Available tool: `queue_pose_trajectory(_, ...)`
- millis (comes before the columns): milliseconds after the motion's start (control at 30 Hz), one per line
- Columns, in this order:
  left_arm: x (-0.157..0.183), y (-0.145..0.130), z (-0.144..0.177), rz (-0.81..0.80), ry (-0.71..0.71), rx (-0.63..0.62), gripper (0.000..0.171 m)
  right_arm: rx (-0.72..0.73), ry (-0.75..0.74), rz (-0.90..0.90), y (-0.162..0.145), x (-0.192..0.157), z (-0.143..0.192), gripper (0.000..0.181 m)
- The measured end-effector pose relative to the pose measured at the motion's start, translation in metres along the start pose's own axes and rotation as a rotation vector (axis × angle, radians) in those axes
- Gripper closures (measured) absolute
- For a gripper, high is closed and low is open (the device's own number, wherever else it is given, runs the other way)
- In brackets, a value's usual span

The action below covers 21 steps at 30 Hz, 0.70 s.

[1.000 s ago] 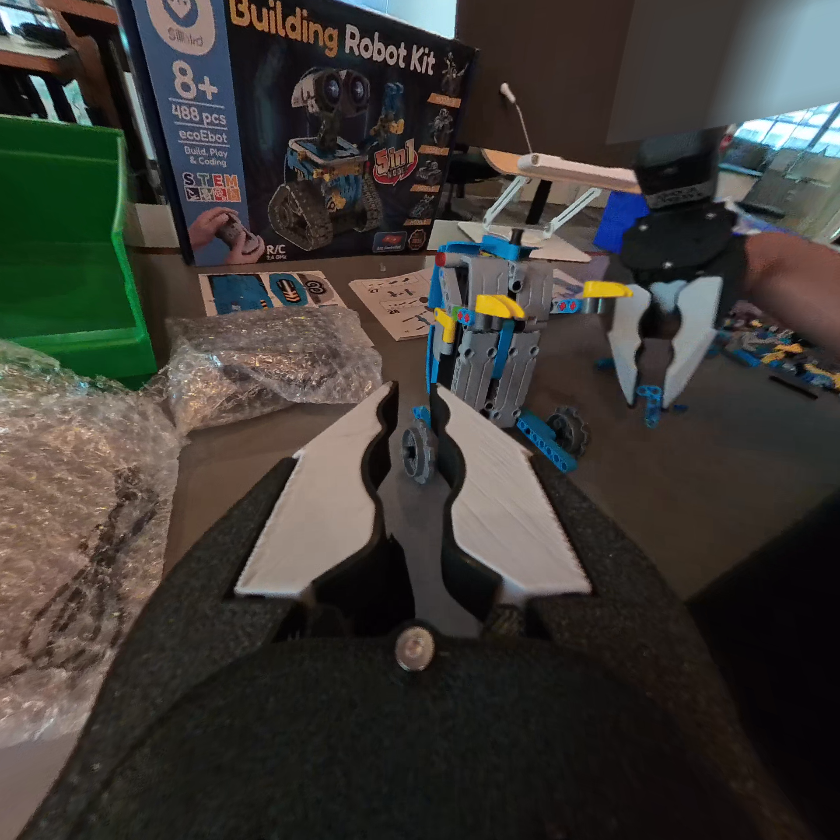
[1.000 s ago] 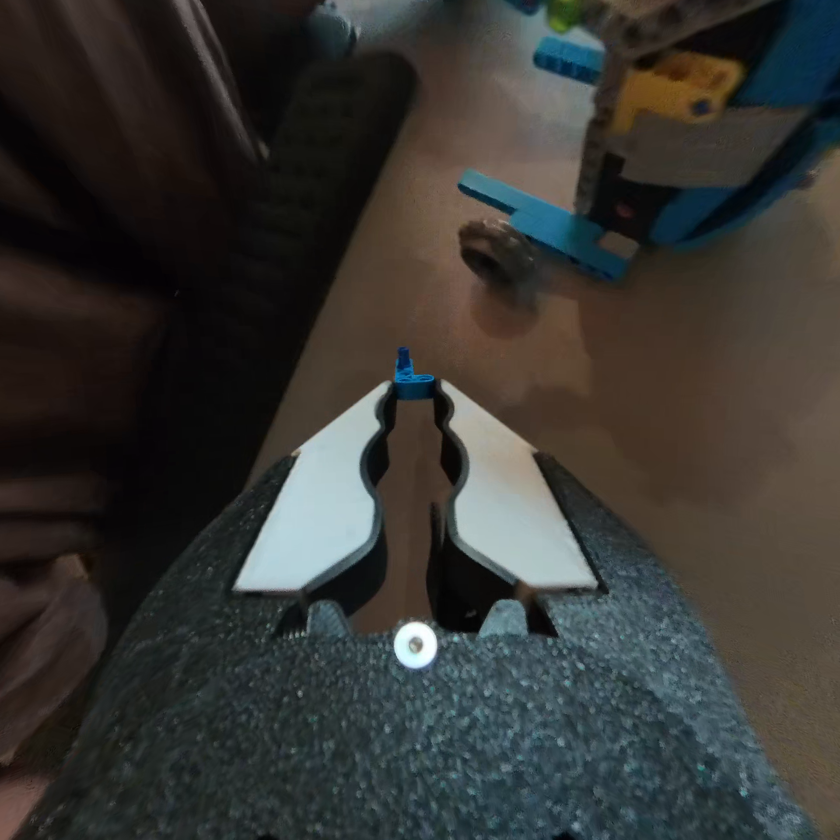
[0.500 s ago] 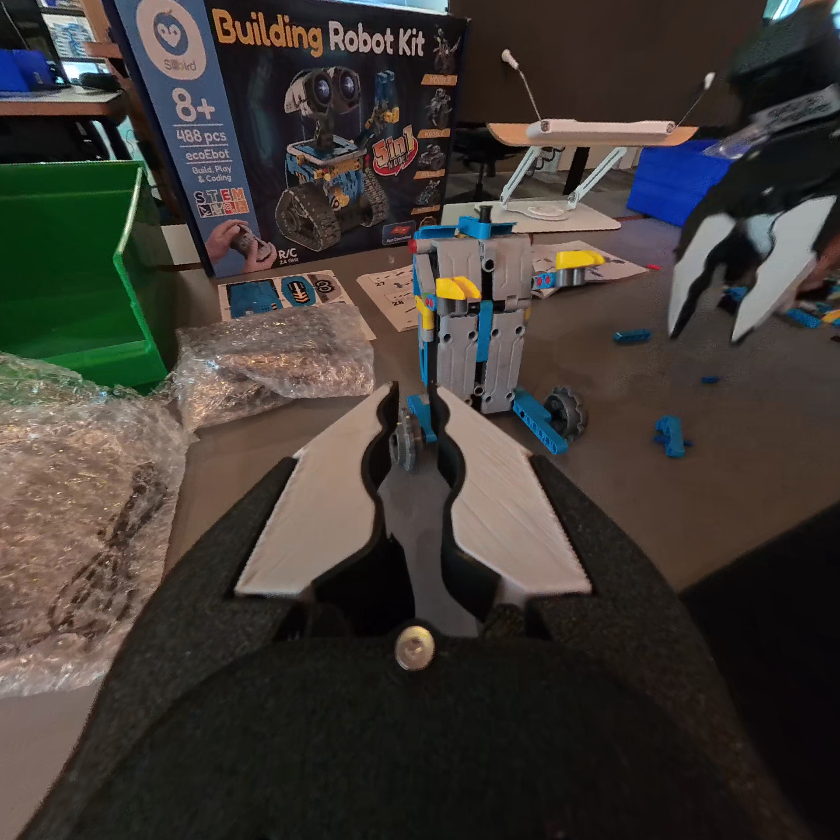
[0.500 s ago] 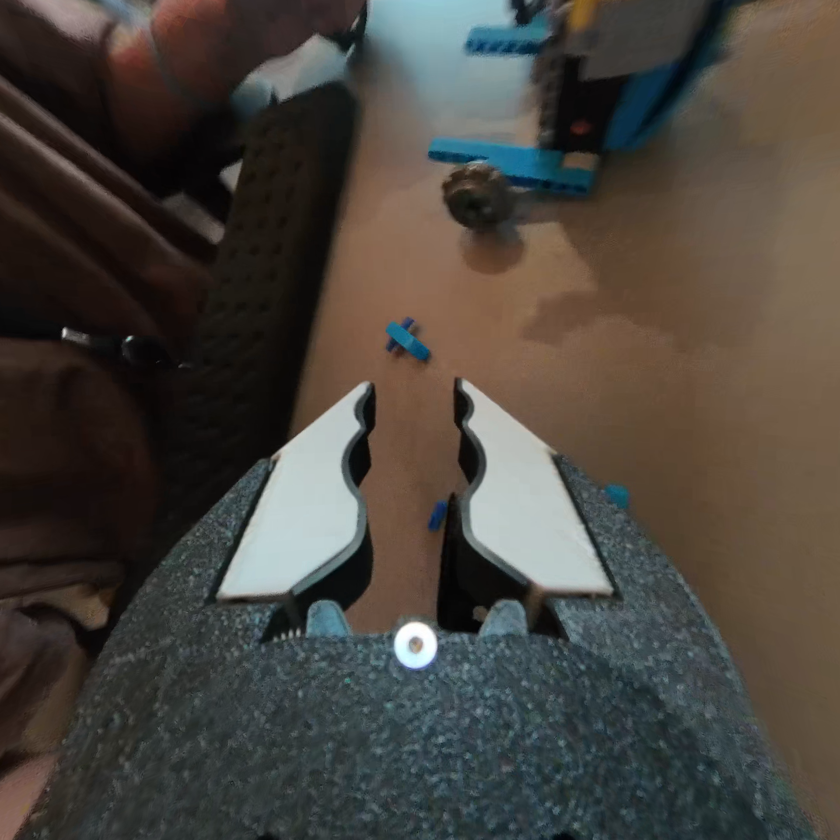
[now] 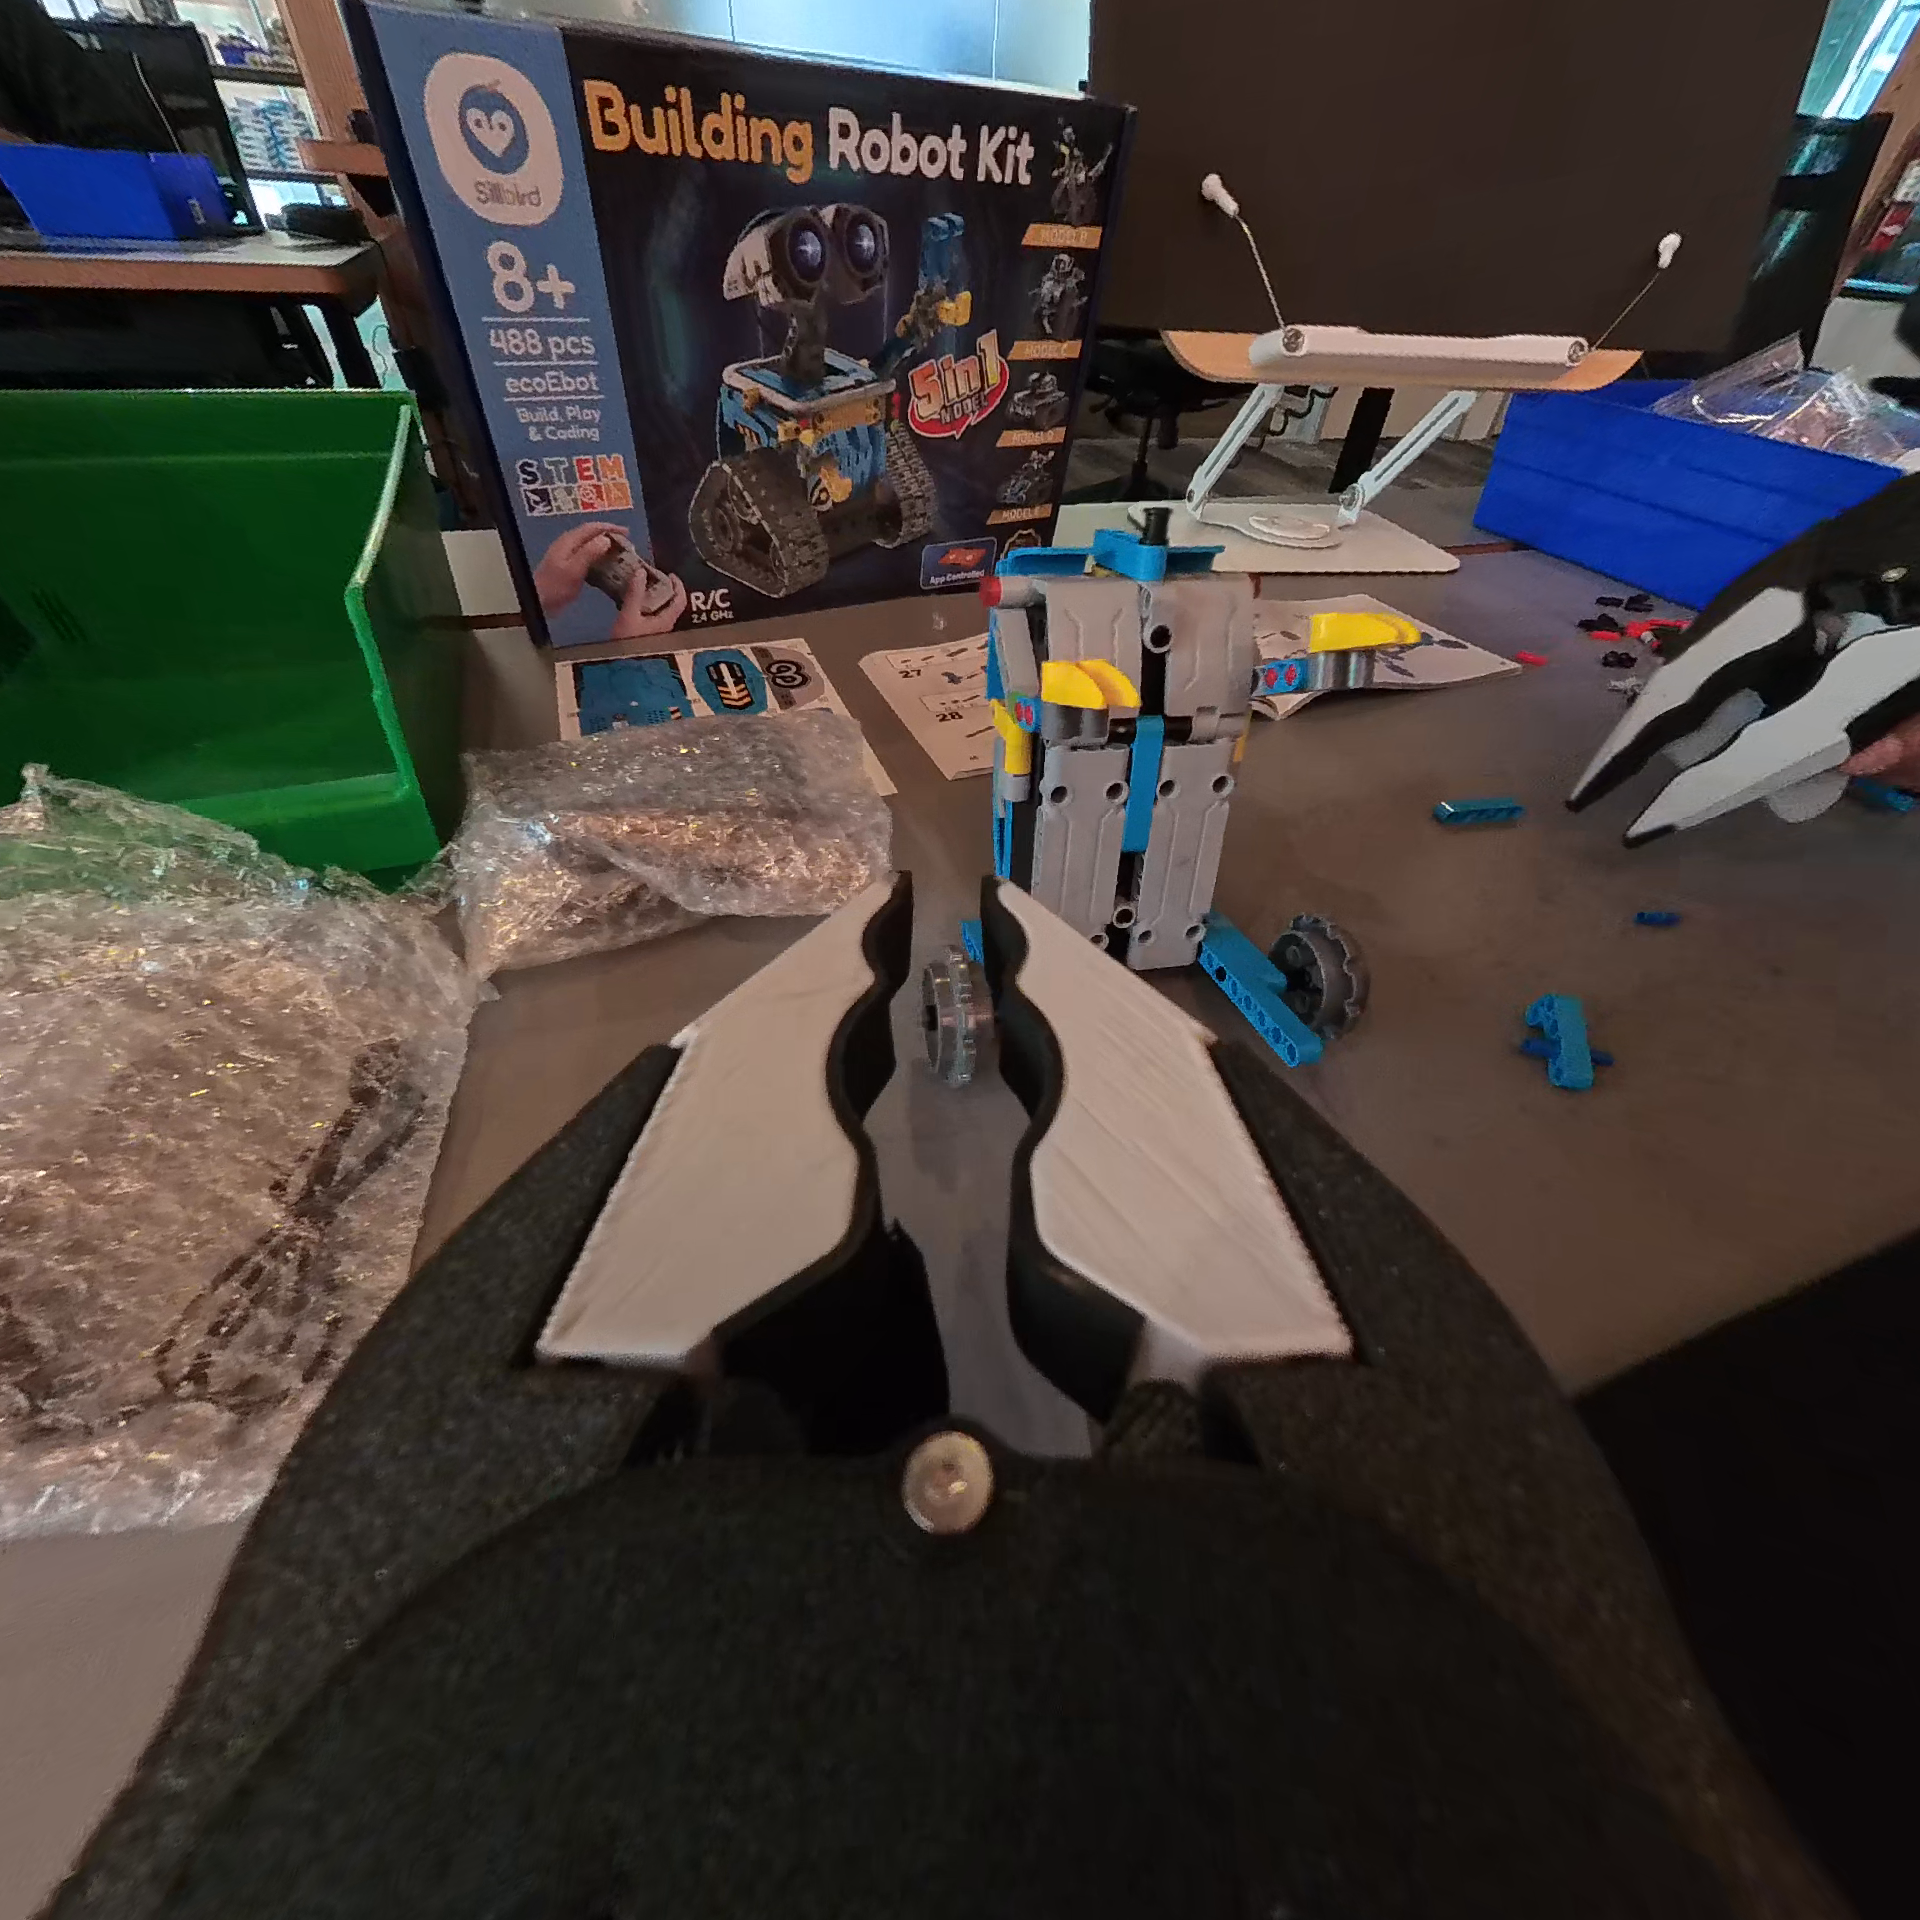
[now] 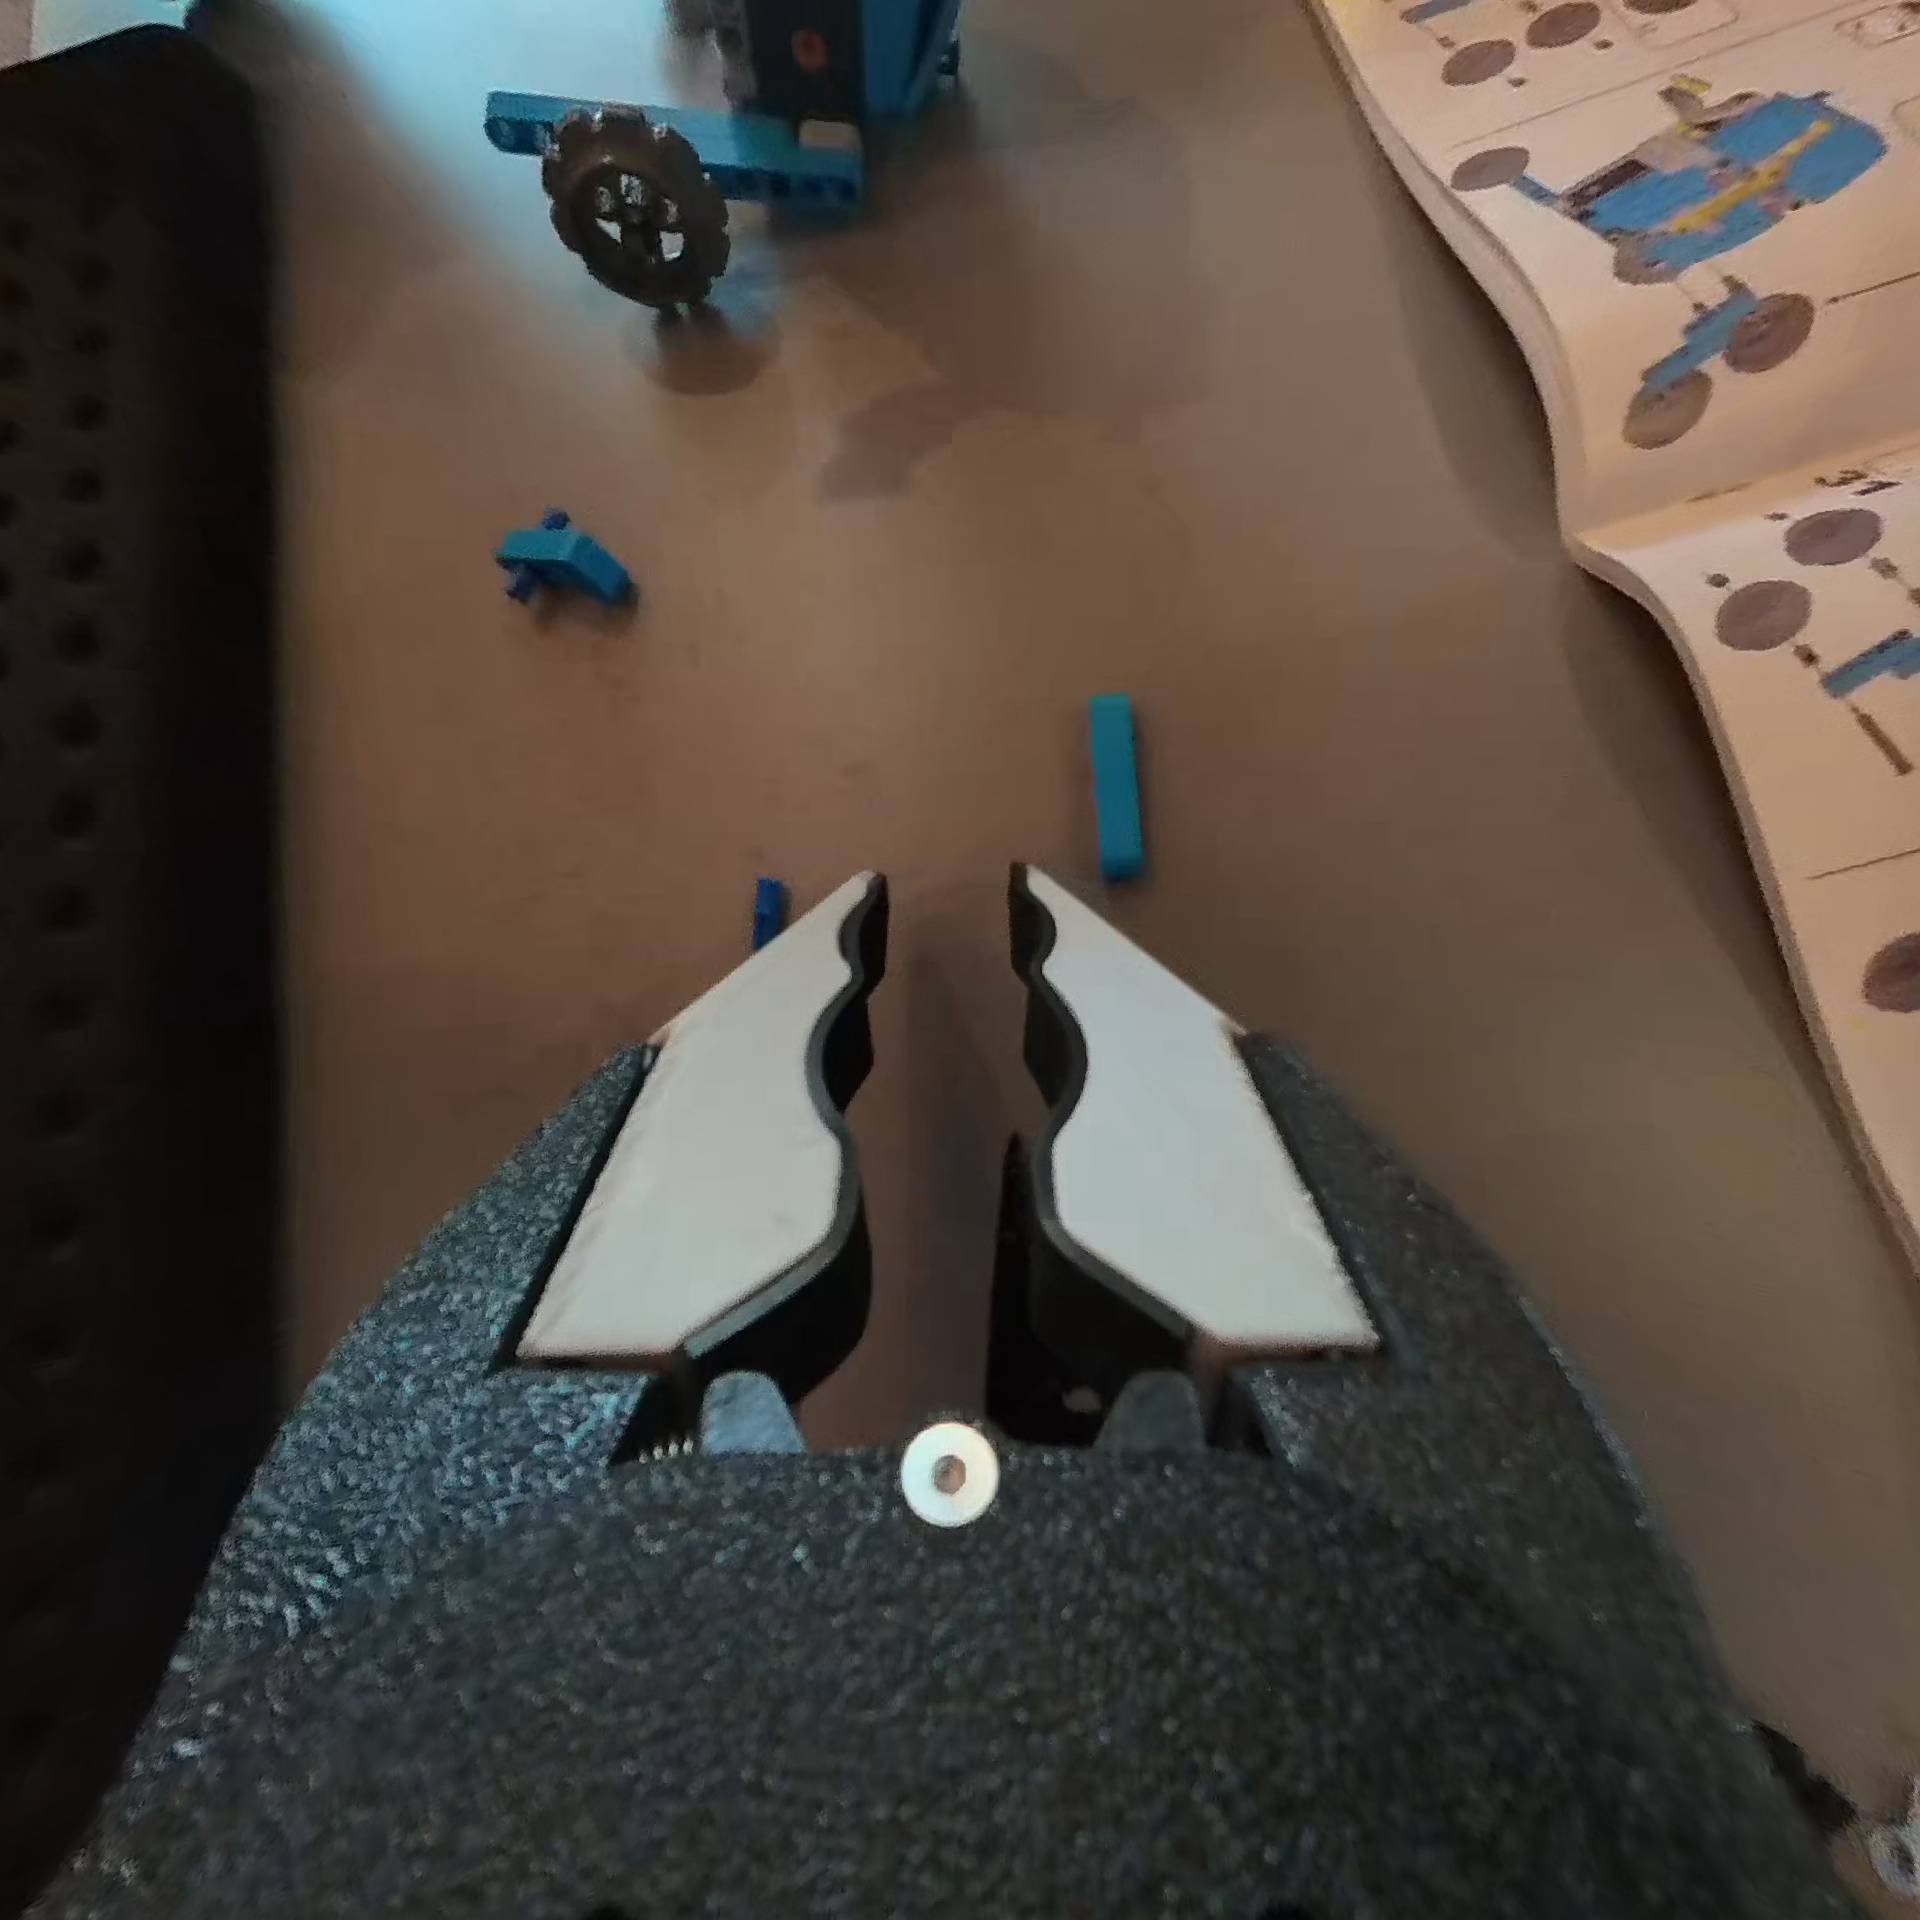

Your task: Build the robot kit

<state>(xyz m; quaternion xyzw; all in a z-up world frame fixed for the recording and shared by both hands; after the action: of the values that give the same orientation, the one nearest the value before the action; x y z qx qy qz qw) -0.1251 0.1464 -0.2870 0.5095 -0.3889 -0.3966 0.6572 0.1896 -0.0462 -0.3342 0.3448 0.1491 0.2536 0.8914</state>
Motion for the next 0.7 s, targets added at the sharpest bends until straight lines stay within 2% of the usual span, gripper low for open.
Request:
queue_pose_trajectory(133,-0.003,-0.001,0.000,0.020,-0.003,0.000,0.159,0.049,-0.065,0.011,0.005,0.007,0.005,0.160)
queue_pose_trajectory(300,-0.002,-0.001,0.000,0.016,-0.007,0.000,0.159,0.259,-0.129,-0.125,0.020,0.023,0.016,0.164)
queue_pose_trajectory(500,0.002,-0.003,-0.003,-0.024,-0.011,-0.021,0.159,0.237,-0.186,-0.132,0.015,0.030,0.017,0.166)
queue_pose_trajectory(700,-0.001,-0.004,-0.004,-0.016,-0.013,-0.025,0.159,0.326,-0.098,-0.220,0.021,0.028,0.020,0.168)
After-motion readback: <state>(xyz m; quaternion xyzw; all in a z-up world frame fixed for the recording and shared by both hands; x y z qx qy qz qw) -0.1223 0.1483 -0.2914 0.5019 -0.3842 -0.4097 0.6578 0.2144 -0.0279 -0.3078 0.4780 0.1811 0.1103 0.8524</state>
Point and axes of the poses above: each gripper's, where its closed fingertips meet, z back along the fingers, y out of its top, x = y × z across the jaws, the point moved 6 cm from there along z, back along the fingers, and after that the axes turned 3 degrees about z, right-handed, at the moved point
